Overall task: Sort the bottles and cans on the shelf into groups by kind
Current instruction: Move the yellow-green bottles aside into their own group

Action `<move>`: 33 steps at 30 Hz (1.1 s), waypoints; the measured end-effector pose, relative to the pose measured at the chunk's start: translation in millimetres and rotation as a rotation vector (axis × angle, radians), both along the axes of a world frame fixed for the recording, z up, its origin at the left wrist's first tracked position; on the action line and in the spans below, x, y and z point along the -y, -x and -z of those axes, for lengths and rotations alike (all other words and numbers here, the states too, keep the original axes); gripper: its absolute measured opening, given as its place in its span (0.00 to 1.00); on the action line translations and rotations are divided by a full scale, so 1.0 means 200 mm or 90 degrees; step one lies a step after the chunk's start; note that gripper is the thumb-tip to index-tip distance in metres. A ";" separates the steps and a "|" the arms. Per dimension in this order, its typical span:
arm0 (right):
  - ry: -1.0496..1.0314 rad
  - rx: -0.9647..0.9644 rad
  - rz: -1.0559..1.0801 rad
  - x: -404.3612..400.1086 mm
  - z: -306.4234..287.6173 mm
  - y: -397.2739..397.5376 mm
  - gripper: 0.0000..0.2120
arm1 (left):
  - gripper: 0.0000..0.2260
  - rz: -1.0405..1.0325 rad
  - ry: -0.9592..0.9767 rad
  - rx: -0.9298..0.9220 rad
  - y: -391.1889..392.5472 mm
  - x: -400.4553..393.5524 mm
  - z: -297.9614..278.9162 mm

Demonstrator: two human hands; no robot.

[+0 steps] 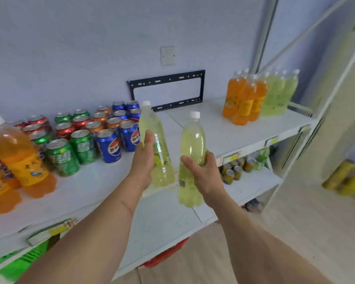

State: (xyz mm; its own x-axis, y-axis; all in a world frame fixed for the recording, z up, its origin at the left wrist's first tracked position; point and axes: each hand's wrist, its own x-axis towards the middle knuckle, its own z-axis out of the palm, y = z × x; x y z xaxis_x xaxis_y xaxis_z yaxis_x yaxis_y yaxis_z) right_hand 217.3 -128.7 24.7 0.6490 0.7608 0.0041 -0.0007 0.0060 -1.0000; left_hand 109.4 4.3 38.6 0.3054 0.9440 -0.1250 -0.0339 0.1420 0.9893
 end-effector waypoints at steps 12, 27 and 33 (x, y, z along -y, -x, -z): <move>0.039 0.082 0.049 0.43 -0.04 -1.47 0.28 | 0.57 0.066 0.019 -0.027 -1.51 0.37 0.03; 0.039 0.082 0.090 0.41 -0.05 -2.82 0.36 | 0.33 0.100 -0.079 0.061 -2.93 0.31 0.04; 0.026 0.081 0.073 0.30 -0.05 -3.25 0.36 | 0.25 0.062 -0.151 0.019 -3.30 0.23 0.03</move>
State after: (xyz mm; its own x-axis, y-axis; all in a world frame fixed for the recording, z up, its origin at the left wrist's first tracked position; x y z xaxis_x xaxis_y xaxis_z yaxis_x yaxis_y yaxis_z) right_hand 867.1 -188.5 34.6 0.7280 0.6827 0.0627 0.1240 -0.0412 -0.9914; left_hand 768.8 -41.4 33.0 0.3963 0.9119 0.1065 -0.0610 -0.0896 0.9941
